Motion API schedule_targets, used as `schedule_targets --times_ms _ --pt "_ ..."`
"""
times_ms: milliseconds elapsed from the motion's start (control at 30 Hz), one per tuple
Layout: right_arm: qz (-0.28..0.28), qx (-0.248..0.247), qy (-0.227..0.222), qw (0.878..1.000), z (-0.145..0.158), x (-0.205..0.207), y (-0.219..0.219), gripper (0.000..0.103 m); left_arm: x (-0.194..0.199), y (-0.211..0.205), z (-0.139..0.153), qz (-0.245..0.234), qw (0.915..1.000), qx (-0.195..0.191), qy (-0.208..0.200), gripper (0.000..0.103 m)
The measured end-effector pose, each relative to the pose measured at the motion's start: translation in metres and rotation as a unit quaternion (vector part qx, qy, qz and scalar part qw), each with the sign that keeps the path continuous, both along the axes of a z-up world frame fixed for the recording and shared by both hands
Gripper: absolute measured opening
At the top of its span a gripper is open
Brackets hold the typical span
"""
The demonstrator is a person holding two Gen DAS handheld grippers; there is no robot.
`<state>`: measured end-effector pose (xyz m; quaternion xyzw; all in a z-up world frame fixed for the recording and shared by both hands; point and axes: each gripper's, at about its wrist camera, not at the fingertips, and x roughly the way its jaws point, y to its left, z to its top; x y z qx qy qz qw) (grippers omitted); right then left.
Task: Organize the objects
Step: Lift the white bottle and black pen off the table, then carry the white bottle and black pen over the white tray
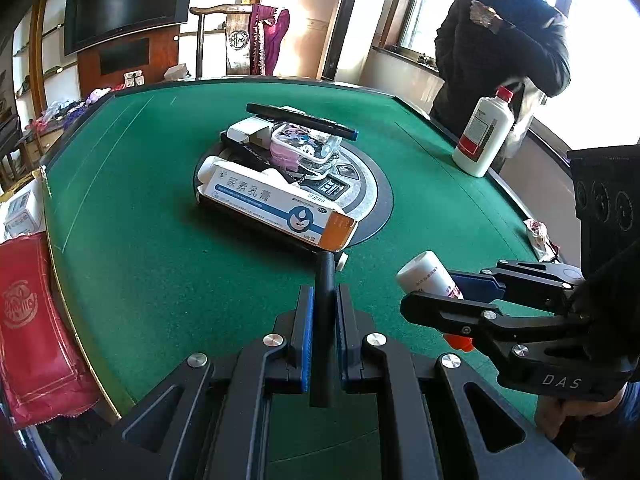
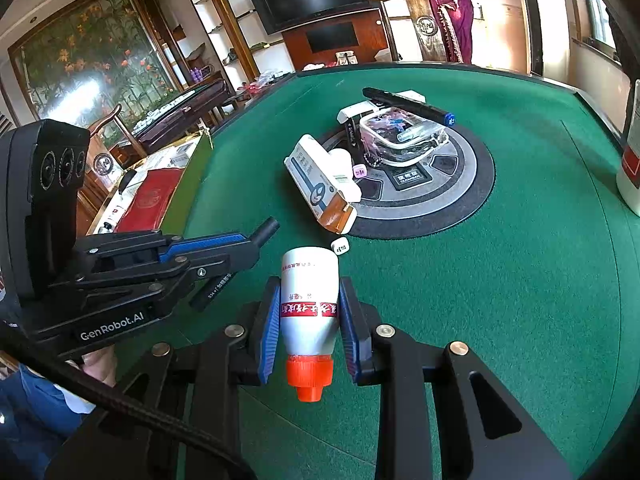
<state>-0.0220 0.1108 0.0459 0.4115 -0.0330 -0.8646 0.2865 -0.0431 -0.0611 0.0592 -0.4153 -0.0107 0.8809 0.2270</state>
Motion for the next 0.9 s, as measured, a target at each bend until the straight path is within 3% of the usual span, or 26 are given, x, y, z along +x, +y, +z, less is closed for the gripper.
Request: schedule_targets --times_ms 467,900 --pt "-0.024 -0.007 0.028 0.999 0.013 0.002 -0.003 0.025 0.005 -0.015 0.018 0.015 0.9991 0.026 0.028 0.008" --pt "-0.013 -0.047 0.049 0.998 0.031 0.013 -0.039 0.025 0.033 -0.068 0.043 0.066 0.9938 0.073 0.052 0.008"
